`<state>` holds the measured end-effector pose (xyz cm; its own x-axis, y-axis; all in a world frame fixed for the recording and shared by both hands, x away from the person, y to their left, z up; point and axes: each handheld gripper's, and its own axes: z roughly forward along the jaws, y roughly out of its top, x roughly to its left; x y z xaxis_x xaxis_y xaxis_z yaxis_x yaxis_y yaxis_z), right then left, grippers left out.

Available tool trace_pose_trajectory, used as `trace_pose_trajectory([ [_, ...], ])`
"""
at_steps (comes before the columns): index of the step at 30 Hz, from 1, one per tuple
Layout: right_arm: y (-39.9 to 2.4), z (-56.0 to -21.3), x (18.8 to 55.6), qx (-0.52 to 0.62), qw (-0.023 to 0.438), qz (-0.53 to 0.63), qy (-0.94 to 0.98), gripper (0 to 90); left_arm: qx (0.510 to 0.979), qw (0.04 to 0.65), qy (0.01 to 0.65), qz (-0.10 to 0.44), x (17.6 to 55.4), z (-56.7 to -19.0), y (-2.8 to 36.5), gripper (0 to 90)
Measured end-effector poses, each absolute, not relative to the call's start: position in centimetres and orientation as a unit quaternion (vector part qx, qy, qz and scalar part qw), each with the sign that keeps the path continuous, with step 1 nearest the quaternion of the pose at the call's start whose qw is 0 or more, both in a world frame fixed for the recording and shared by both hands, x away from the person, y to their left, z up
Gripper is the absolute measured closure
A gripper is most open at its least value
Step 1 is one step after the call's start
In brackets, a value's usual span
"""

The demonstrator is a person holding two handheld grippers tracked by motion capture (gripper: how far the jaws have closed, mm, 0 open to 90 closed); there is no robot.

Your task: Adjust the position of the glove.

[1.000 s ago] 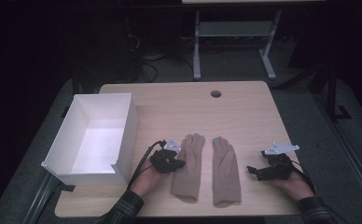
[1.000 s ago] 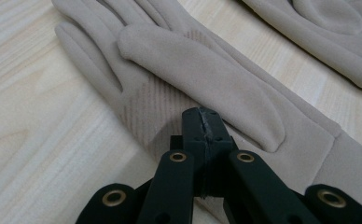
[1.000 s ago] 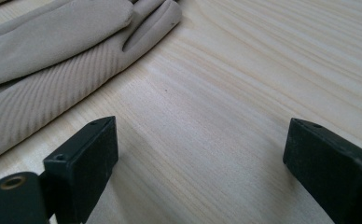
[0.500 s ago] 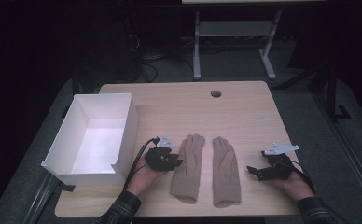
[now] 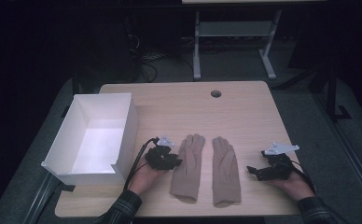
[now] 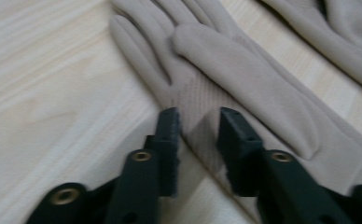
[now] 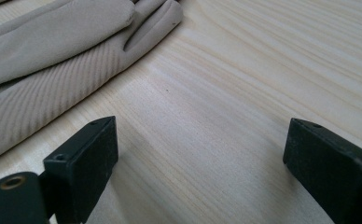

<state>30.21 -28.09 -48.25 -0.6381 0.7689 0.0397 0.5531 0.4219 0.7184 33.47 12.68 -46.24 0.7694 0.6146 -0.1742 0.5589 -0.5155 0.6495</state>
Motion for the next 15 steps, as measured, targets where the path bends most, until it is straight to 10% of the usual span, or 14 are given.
trace_pose_trajectory([
  [11,-27.9,-48.0,30.2,0.401,0.147,0.351,0.833,12.3,0.869,0.359,0.34,0.021,33.6,-46.1,12.6,87.4],
  [15,-27.4,-46.9,29.5,0.355,0.123,0.365,0.852,58.2,0.867,0.361,0.343,0.011,33.8,-46.1,12.8,87.7],
])
